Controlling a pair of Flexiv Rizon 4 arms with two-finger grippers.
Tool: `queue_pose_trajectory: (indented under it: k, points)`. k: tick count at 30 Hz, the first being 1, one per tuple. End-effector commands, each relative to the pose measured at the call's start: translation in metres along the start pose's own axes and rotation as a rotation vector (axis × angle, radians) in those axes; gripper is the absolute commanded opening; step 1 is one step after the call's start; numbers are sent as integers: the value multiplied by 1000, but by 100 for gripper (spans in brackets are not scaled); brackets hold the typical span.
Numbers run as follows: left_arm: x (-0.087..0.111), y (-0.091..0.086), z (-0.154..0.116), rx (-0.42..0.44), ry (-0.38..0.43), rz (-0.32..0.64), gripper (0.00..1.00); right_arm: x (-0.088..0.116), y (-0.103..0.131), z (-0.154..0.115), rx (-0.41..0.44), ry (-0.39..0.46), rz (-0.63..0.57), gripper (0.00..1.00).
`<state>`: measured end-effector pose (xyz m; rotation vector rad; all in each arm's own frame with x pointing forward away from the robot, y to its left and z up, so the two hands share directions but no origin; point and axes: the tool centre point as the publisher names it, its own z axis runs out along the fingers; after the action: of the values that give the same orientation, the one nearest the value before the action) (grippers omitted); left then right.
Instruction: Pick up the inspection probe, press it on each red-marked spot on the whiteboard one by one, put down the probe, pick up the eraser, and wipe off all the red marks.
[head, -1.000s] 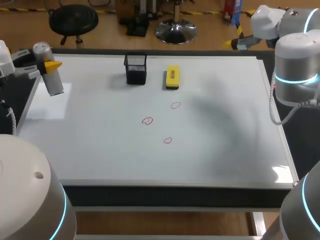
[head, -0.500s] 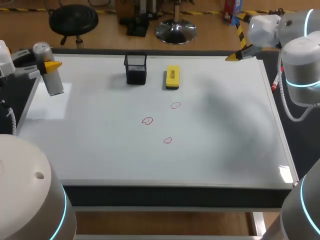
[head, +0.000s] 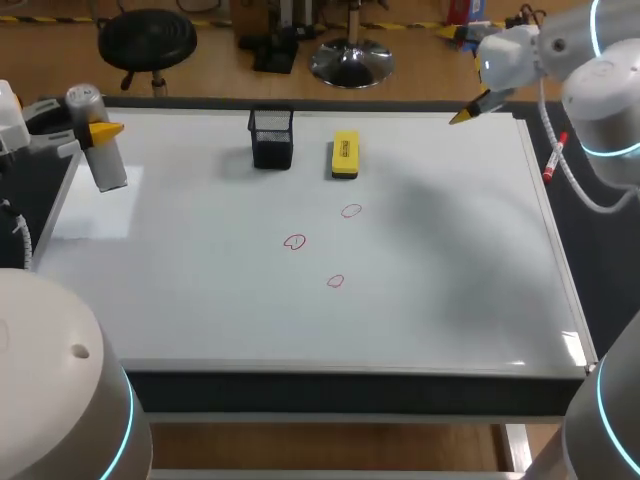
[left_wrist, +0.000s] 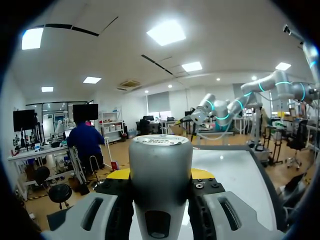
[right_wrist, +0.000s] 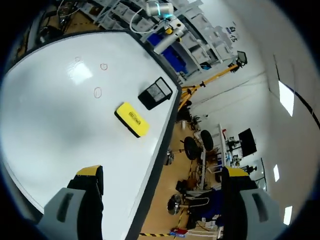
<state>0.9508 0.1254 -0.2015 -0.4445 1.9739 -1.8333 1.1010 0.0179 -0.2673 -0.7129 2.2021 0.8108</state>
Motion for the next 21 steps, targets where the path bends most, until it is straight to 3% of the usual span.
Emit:
queue_pose_trajectory:
  k: [1, 9, 21]
  points:
    - [-1, 0, 0, 2, 2, 1, 0, -6, 1, 4, -141, 584, -1073, 100]
    - [-1, 0, 0, 2, 2, 1, 0, -6, 11, 12, -200, 783, -1128, 100]
    - [-1, 0, 0, 2, 2, 1, 0, -1, 27, 19, -218, 1044, -1242, 100]
